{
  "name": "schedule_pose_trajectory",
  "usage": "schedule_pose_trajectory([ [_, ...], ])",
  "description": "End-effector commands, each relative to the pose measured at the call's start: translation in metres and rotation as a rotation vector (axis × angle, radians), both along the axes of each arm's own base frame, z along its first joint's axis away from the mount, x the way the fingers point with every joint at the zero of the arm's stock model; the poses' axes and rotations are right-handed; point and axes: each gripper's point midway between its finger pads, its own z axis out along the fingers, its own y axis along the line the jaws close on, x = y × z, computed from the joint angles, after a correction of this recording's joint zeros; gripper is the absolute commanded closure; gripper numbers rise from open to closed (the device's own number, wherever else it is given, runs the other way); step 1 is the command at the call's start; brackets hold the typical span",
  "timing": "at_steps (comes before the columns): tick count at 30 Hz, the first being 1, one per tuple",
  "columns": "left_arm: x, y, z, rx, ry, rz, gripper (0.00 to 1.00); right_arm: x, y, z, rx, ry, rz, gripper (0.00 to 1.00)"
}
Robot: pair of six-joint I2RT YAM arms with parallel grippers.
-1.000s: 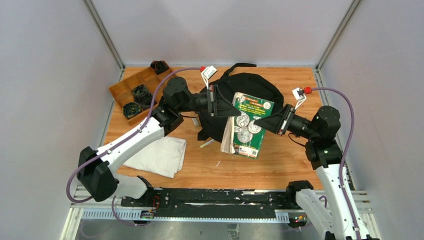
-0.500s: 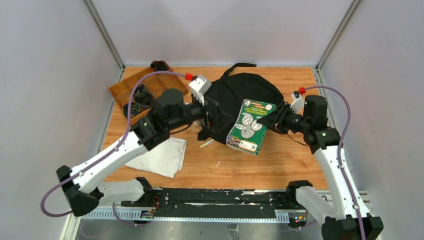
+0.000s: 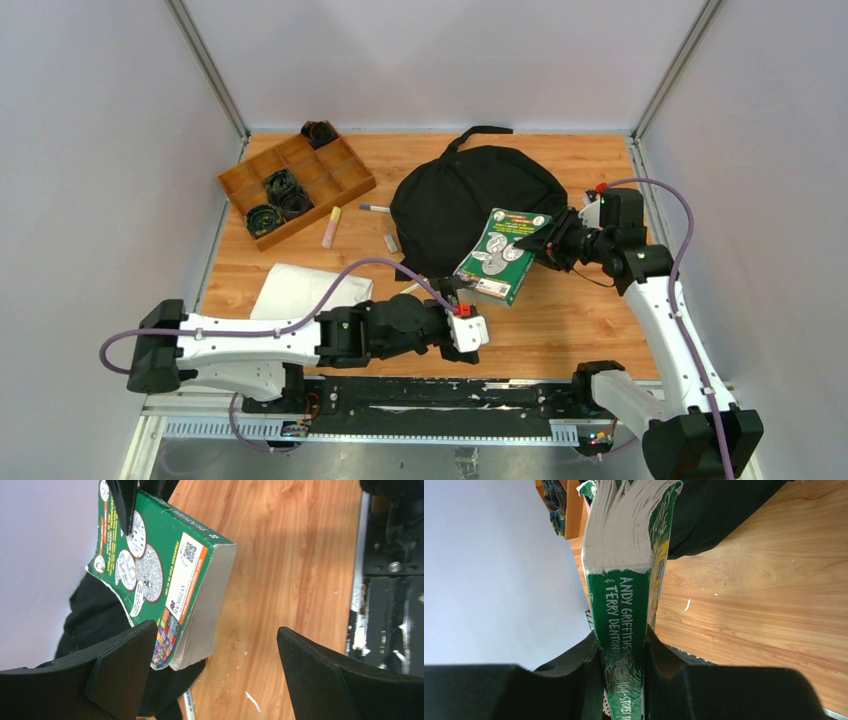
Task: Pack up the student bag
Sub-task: Pick up the book from the center of the board.
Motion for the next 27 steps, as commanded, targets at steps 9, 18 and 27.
schedule_pose_trajectory([
  [9,0.038,-0.022,0.014,-0.012,-0.288,0.238,0.0,0.003,0.006,0.02,0.079,-0.034,0.001,1.0],
  [18,0.055,-0.033,0.001,-0.021,-0.293,0.367,0.14,0.0,0.009,0.019,0.11,-0.034,0.006,1.0],
  [27,0.071,-0.026,-0.008,-0.02,-0.354,0.508,0.61,-0.005,0.011,0.019,0.13,-0.033,0.01,1.0],
])
